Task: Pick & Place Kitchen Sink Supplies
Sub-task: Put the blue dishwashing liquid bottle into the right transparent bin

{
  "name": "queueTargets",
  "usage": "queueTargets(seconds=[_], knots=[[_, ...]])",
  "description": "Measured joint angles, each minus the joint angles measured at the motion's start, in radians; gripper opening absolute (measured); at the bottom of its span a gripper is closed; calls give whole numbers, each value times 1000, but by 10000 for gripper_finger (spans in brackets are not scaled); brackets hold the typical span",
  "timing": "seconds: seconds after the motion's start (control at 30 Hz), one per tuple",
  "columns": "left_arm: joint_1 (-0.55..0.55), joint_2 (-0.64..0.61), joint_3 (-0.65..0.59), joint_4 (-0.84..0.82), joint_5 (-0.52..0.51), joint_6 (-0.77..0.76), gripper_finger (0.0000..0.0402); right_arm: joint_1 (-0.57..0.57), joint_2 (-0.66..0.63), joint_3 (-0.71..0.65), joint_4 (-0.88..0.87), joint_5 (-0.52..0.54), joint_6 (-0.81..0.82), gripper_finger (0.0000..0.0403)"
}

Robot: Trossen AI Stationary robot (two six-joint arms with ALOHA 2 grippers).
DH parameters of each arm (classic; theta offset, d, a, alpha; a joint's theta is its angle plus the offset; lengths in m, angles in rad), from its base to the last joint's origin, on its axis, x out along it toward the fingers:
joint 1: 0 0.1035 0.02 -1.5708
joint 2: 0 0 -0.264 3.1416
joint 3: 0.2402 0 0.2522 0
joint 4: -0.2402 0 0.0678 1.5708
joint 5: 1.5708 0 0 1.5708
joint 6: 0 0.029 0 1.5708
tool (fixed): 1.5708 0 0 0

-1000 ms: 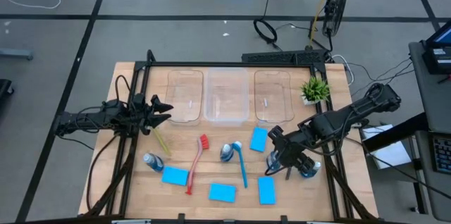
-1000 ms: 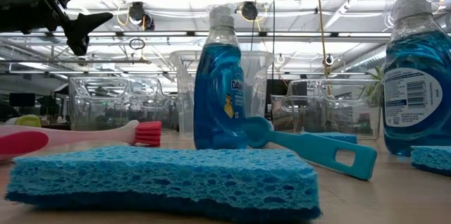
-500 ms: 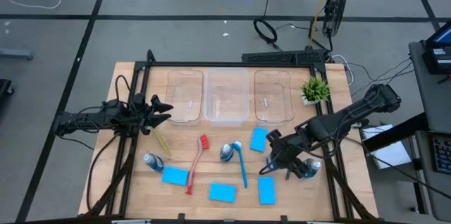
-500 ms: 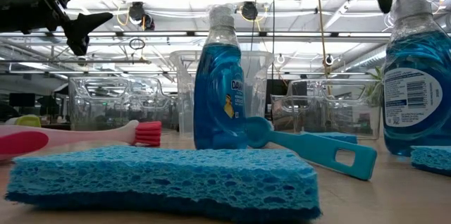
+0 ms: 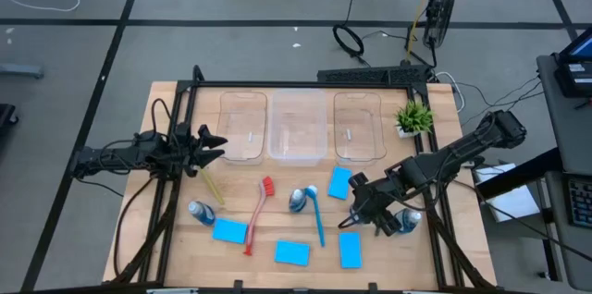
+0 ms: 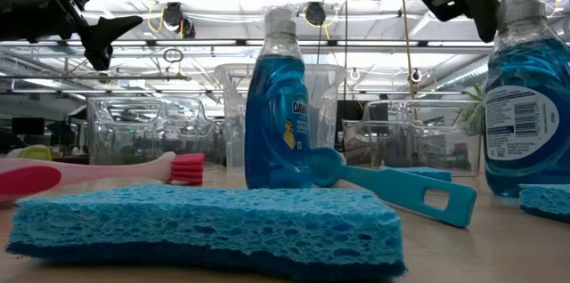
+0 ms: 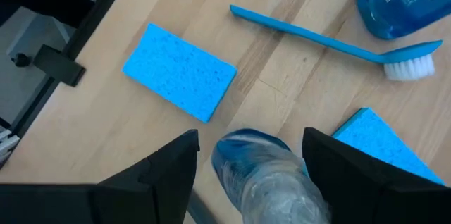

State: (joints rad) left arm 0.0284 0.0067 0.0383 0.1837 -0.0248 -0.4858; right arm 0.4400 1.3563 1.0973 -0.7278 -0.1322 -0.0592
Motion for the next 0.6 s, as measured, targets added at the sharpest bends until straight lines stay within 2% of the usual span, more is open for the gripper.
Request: queueTargets(seconds=[0.6], knots=[[0,0,0,0,0,-14,241,0,-45,0,-13,4,41,218]])
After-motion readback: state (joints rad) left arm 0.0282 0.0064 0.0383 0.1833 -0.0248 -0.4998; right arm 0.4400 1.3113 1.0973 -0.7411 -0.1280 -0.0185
